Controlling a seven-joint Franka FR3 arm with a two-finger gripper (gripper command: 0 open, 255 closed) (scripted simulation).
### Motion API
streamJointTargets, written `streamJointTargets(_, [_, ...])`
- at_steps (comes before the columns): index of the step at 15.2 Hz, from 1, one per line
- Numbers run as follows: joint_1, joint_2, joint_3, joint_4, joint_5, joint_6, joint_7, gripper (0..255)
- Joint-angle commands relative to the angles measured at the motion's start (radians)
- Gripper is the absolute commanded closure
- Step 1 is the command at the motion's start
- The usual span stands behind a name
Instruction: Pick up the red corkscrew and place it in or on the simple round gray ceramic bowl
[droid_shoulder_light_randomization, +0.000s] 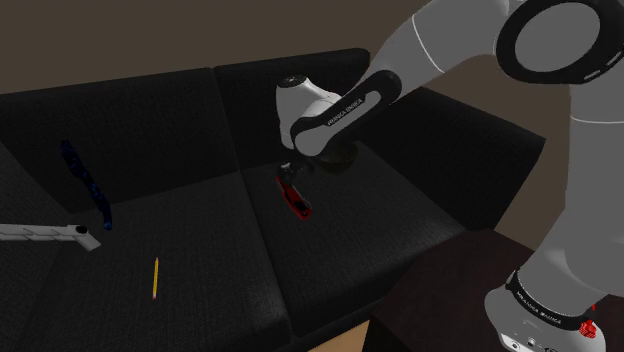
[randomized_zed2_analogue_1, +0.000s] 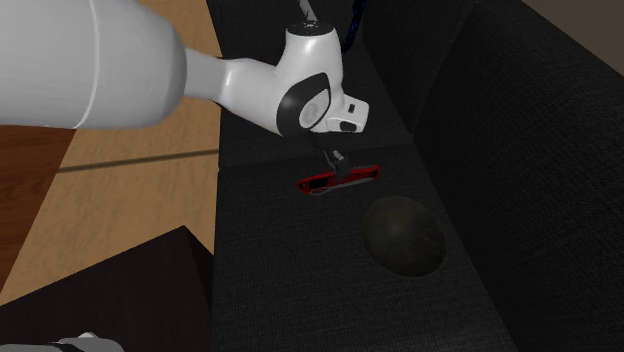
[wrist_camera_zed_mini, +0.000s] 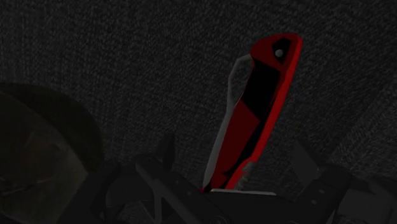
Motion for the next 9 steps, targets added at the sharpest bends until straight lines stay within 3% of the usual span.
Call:
streamJointTargets(1, [0.016,0.079,-0.010,0.078,-0.018,-0.009,0.012,0])
streamJointTargets(4, [0.043,0.202,-0.025,0.200,-0.039,-0.022,0.024,0])
streamJointTargets(9, [0.046,0.250,-0.036,0.207,-0.052,0.018,0.032,0])
